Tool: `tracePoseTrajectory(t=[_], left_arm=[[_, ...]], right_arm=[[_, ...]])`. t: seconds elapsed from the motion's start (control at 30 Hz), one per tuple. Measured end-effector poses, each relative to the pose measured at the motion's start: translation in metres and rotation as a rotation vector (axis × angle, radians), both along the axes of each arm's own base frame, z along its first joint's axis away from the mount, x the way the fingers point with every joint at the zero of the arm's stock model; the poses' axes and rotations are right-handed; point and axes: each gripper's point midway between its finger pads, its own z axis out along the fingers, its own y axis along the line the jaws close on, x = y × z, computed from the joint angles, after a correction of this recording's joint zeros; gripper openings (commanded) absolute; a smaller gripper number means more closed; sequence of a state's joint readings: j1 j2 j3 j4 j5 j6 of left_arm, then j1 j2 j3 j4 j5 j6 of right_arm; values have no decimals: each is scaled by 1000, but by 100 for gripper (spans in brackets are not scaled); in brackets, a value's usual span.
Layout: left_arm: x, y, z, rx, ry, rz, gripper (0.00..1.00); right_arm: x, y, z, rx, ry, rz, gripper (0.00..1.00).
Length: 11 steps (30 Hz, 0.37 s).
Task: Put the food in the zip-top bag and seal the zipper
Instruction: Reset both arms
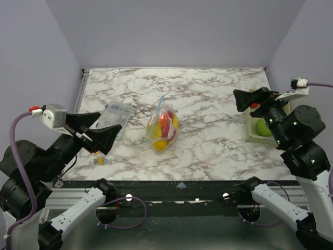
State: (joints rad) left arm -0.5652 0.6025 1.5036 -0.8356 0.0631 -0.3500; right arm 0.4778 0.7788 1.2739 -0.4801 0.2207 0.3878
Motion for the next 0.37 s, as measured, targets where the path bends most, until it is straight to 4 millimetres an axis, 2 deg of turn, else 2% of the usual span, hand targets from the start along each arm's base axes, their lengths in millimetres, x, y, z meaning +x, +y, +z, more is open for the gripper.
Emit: tracePoseTrajectory(t=[0.17, 0.37], left_arm=[[-10, 18, 15, -51, -71, 55, 99], [-22, 39, 29, -108, -137, 120, 98]], right_arm=[[-27, -29, 21, 90, -39, -89, 100], [-39, -48, 25, 148, -35, -163, 100]])
